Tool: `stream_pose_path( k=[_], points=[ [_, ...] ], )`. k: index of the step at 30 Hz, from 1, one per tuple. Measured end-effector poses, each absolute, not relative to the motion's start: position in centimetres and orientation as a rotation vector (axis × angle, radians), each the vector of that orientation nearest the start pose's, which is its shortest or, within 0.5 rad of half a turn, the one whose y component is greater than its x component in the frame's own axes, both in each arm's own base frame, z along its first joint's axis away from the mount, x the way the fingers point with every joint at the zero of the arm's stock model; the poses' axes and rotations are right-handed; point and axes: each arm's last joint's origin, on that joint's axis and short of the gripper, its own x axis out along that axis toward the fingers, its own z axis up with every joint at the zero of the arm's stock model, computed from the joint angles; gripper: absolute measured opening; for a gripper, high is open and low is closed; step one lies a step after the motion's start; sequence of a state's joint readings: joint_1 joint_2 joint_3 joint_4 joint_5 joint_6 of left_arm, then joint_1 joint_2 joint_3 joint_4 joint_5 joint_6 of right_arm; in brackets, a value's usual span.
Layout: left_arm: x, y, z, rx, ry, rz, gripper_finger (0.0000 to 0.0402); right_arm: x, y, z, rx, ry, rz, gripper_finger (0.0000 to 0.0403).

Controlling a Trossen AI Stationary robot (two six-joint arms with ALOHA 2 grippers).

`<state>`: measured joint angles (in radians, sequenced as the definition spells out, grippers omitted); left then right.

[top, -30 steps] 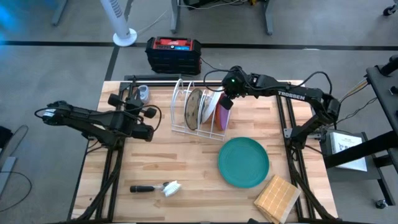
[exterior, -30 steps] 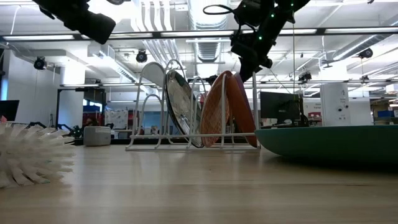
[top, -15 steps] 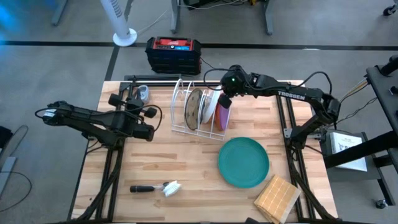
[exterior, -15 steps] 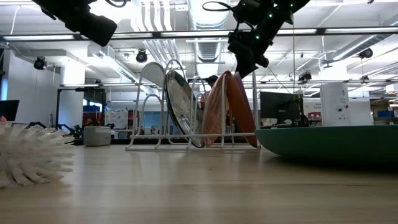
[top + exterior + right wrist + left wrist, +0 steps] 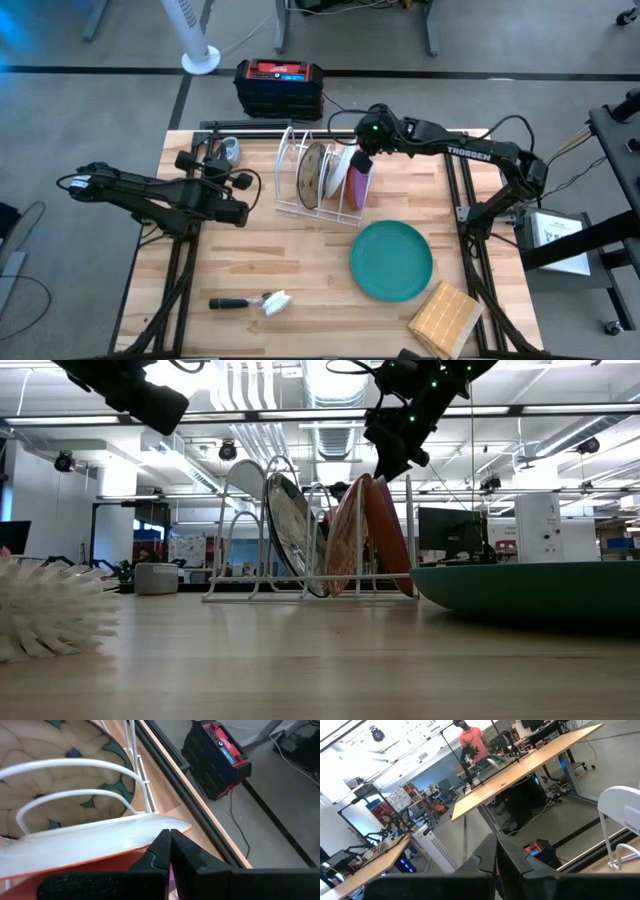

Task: Sort dishes
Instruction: Adjust the orange patterned plate into the dish rack

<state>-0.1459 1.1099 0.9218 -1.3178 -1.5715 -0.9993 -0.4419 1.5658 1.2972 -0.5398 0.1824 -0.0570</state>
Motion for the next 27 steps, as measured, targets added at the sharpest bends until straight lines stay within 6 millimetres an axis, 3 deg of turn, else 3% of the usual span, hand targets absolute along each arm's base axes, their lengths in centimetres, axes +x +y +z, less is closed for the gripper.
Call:
stream_pose_path(
  k=[10, 27],
  points=[
    [16.1, 0.6, 28.5, 0.417, 0.360, 1.392, 0.0000, 28.9, -14.7, 30.1, 0.092, 0.918, -0.614, 0.0000],
    [16.4, 0.6, 28.3, 0.430, 0.373, 1.396, 0.0000, 30.2, -15.0, 29.0, 0.134, 0.884, -0.539, 0.0000]
  ],
)
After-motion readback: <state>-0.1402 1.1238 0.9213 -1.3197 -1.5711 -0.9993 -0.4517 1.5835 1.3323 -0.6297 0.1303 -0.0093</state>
